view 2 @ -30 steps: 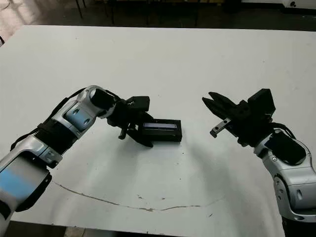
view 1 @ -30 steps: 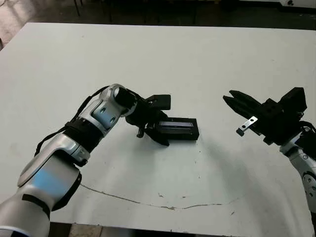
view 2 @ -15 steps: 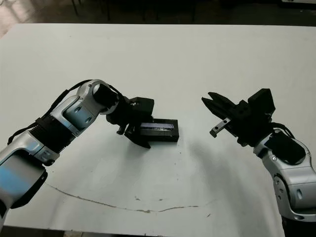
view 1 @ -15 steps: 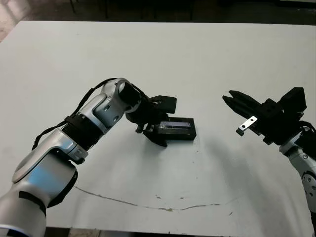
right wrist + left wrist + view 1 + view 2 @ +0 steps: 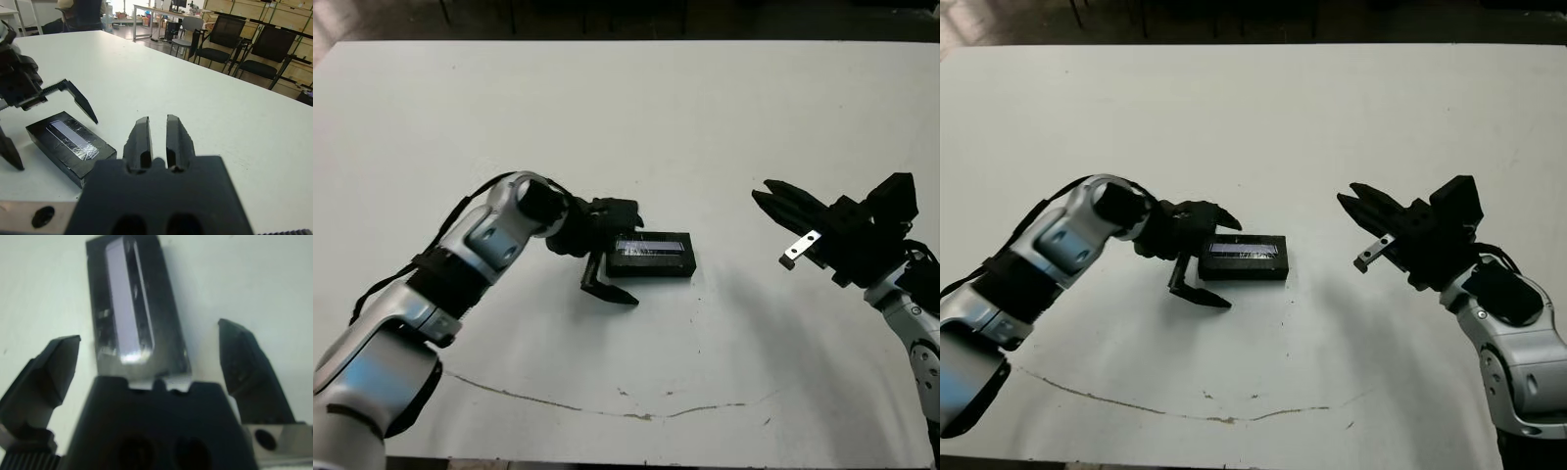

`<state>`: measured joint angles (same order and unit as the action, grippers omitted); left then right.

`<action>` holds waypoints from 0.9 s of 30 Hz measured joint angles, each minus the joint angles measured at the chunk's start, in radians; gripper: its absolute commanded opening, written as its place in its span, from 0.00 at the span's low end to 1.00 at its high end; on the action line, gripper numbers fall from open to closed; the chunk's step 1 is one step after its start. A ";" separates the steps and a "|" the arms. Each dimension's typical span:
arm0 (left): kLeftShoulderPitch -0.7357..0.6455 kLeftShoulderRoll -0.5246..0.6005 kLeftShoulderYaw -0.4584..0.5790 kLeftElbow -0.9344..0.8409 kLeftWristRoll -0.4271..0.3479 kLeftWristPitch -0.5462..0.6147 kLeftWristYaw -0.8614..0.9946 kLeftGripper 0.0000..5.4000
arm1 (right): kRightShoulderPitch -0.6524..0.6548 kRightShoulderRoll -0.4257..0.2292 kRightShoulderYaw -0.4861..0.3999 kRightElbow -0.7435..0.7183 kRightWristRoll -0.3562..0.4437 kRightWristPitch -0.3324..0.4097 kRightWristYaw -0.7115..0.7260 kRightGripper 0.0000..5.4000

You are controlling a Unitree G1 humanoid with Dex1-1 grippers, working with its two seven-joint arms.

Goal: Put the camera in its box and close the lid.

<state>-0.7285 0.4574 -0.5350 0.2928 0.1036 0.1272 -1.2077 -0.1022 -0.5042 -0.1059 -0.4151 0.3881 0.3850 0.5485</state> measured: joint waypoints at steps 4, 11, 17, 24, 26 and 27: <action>0.075 0.085 0.076 -0.043 -0.023 0.000 0.050 1.00 | -0.001 0.000 0.001 0.000 0.000 -0.001 0.000 0.00; 0.295 0.237 0.288 -0.231 -0.063 0.064 0.185 1.00 | -0.005 0.001 0.008 0.003 -0.012 -0.003 0.000 0.00; 0.421 0.278 0.403 -0.479 0.003 0.286 0.367 0.89 | -0.015 0.002 0.020 0.011 -0.028 -0.007 -0.003 0.00; 0.451 0.171 0.518 -0.650 -0.066 0.311 0.542 0.58 | -0.026 0.007 0.022 0.013 -0.030 -0.011 -0.003 0.00; 0.478 0.029 0.534 -0.705 -0.092 0.307 0.676 0.49 | -0.027 0.013 0.022 0.016 -0.031 -0.022 -0.002 0.00; 0.496 -0.058 0.528 -0.739 -0.096 0.307 0.755 0.44 | -0.029 0.016 0.022 0.019 -0.031 -0.032 -0.001 0.00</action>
<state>-0.2323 0.3990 -0.0073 -0.4462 0.0079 0.4346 -0.4529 -0.1311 -0.4882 -0.0840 -0.3965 0.3571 0.3532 0.5477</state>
